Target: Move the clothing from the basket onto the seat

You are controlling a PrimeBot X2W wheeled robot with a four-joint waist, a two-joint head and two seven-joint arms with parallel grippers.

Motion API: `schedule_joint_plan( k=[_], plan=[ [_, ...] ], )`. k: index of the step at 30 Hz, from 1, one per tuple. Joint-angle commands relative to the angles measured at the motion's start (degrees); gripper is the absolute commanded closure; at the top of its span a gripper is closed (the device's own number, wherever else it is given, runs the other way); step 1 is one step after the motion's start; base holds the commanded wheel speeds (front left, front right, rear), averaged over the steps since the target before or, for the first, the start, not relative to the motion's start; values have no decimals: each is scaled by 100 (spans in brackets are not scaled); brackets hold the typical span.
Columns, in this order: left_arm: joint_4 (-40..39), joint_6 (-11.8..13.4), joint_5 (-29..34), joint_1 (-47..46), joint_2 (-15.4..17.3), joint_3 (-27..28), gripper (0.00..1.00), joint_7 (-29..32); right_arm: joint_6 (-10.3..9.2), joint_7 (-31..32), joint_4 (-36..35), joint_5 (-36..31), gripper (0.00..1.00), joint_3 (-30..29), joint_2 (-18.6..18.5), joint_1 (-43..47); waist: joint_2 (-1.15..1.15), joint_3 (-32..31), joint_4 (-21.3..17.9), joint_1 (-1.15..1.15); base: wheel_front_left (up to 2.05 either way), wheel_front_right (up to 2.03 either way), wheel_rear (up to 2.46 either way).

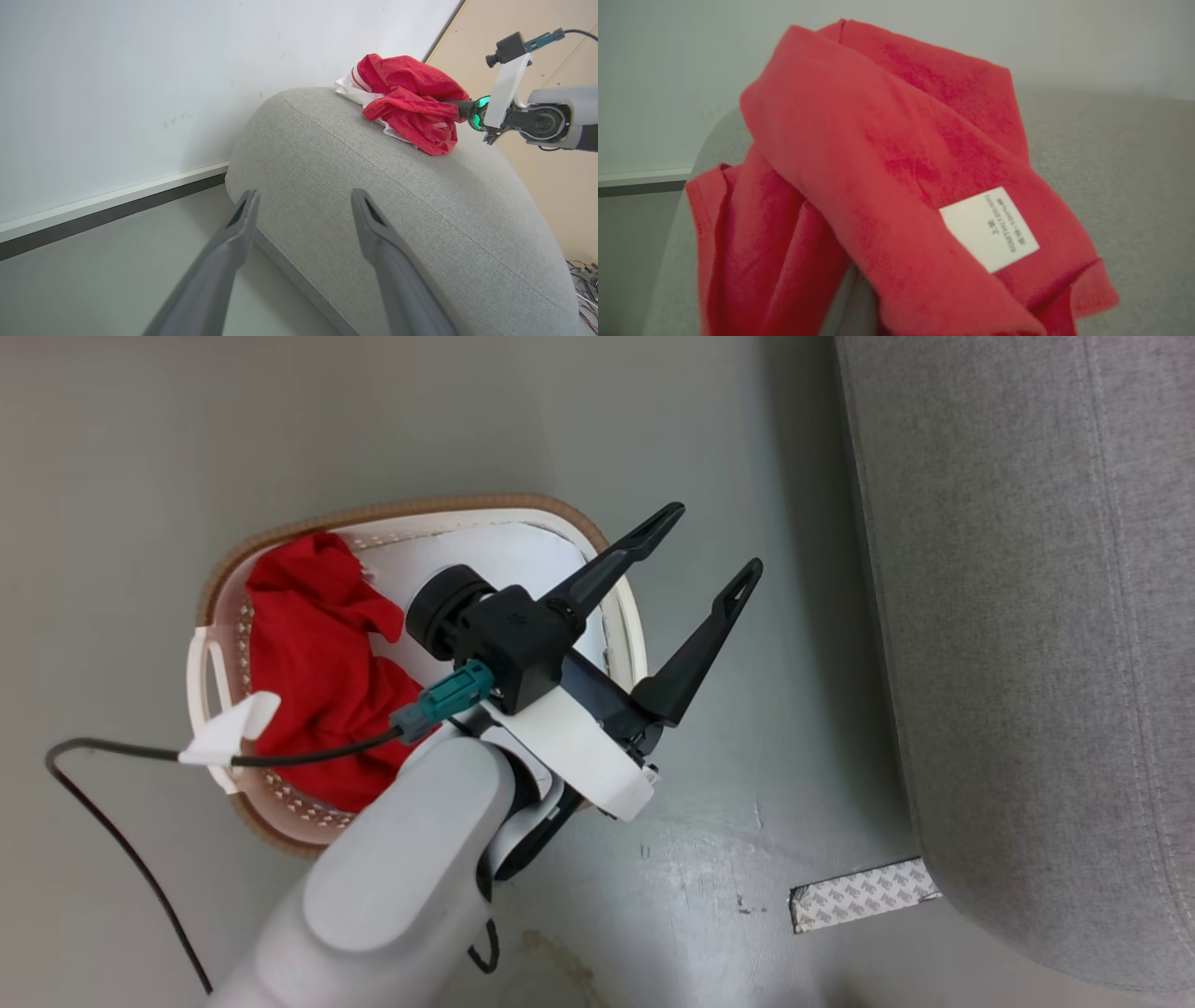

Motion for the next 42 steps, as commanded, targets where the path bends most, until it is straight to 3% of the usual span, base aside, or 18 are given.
schedule_joint_plan(
  k=[1,2,3,4,5,6,12,18,22,26,31,33,42],
  plan=[
    [30,16,-60,-62,-9,13,0,-36,-14,147,160,64,100,106,-35,-75,0,-49,-6,-1,0,0,0],
    [57,25,-81,-59,-32,8,0,-40,-14,295,279,95,100,233,-37,-91,0,-78,-5,-1,0,0,0],
    [79,24,-100,-58,-54,3,0,-48,-14,390,368,122,93,338,-31,-118,0,-114,-2,-1,0,0,0],
    [102,31,-115,-56,-62,2,0,-46,-14,452,441,166,70,417,-27,-156,0,-151,-1,-1,0,0,0],
    [130,36,-133,-49,-64,5,0,-64,-14,480,501,206,5,484,-18,-192,0,-198,-2,-1,0,0,0],
    [151,37,-136,-31,-62,11,0,-89,-14,502,530,248,0,558,-8,-220,0,-251,-7,-1,0,0,0],
    [370,76,-221,249,-58,44,0,-235,-14,693,641,401,0,1132,63,-145,0,-831,-77,-1,0,0,0],
    [582,129,-466,718,-93,180,0,-364,-14,1324,593,639,0,1797,58,162,0,-1775,-216,-1,0,0,0],
    [658,146,-572,1073,-66,308,0,-413,-14,1765,493,745,0,2186,-96,381,0,-2434,-301,-1,0,0,0],
    [633,196,-678,1430,-61,474,0,-449,-14,1824,143,820,0,2428,-316,490,0,-3043,-320,-1,0,0,0],
    [552,277,-750,1781,-26,677,0,-446,-14,1476,-348,754,0,2550,-532,615,0,-3586,-272,-1,0,0,0],
    [438,375,-745,2037,66,933,0,-445,-14,916,-565,580,0,2445,-598,666,0,-3919,-223,-1,0,0,0],
    [105,819,-436,2689,274,1833,0,-447,-15,-345,-1149,217,0,1905,-254,1198,0,-4401,135,-1,0,0,0]
  ],
)
